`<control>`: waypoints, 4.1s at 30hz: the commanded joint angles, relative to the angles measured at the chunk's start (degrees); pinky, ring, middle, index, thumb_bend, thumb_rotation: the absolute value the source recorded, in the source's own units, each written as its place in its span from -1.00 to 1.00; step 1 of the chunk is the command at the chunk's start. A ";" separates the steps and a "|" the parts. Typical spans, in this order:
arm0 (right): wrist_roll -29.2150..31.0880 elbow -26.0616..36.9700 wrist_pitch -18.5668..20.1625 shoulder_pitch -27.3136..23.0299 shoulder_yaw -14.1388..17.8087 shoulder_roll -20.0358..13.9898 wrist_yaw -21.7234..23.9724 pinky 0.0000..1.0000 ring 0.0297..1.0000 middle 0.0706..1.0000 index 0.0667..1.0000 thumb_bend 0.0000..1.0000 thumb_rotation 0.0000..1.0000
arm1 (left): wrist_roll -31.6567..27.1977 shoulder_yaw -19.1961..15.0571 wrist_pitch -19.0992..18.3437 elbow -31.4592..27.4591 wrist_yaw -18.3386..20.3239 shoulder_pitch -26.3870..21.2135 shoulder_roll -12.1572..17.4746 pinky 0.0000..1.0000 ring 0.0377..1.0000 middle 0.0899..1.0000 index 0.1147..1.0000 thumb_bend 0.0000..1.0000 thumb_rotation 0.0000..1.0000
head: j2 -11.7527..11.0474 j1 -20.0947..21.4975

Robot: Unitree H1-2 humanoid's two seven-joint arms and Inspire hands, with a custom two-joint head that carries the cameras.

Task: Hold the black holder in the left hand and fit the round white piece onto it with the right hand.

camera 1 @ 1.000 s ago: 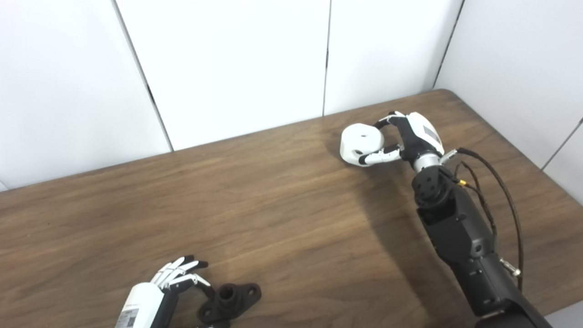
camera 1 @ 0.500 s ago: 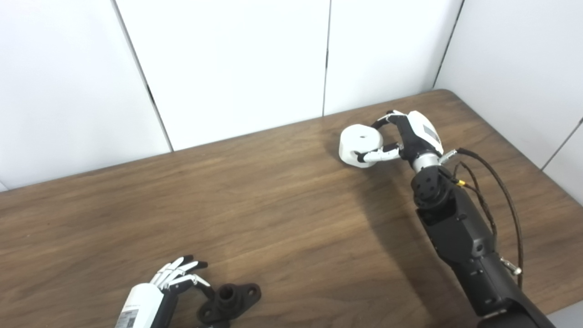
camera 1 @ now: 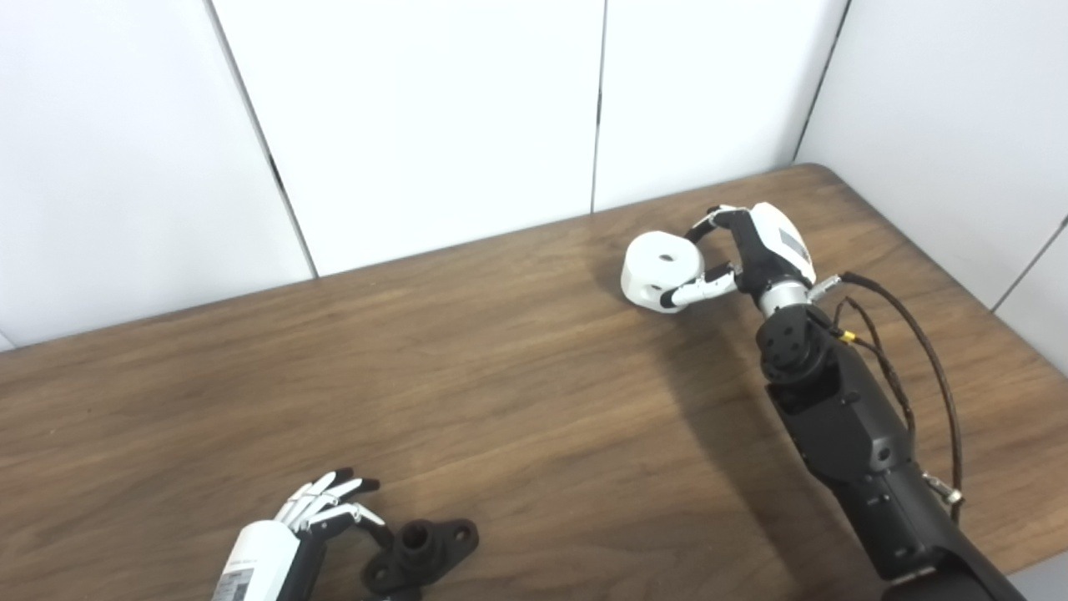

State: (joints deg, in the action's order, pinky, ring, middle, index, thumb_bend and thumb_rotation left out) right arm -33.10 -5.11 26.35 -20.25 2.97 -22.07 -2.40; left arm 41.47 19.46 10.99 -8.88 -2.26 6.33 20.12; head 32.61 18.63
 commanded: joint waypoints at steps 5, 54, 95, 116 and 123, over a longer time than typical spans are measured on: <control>-0.57 1.09 -2.41 -1.05 -0.64 -2.00 -2.33 0.69 0.88 0.68 -0.10 0.03 -0.72 | 3.64 1.63 -3.26 1.83 4.52 2.63 1.22 0.81 0.80 0.60 -0.16 0.04 -0.88 | 0.04 -0.12; -11.03 46.21 0.55 4.62 2.34 1.86 46.59 0.82 0.89 0.65 -0.11 0.04 -0.73 | 9.80 6.79 -14.21 -4.67 11.54 -0.16 -4.41 0.82 0.80 0.61 -0.16 0.04 -0.89 | 9.59 -15.82; -7.82 49.95 0.05 10.85 -10.96 11.24 46.26 1.00 0.96 0.64 -0.11 0.05 -0.73 | 11.86 7.23 -17.32 -6.37 15.06 -1.74 -6.76 0.82 0.79 0.59 -0.16 0.04 -0.89 | 13.64 -17.14; -7.72 46.13 -0.90 12.24 -14.00 12.14 39.37 0.94 0.96 0.65 -0.11 0.04 -0.73 | 12.69 8.04 -18.36 -6.87 15.41 -1.85 -7.49 0.82 0.79 0.59 -0.16 0.04 -0.88 | 13.36 -17.91; -7.32 45.79 -1.61 12.83 -15.04 11.18 38.26 0.98 0.95 0.65 -0.11 0.04 -0.73 | 12.69 8.18 -18.17 -6.94 14.96 -1.89 -7.81 0.81 0.79 0.59 -0.16 0.05 -0.89 | 13.60 -17.95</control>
State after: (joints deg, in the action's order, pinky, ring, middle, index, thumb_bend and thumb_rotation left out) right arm -40.78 39.69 26.53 -6.31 -12.14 -10.67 37.90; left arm 52.94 26.11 -6.33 -16.96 9.60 3.30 12.40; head 46.14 0.62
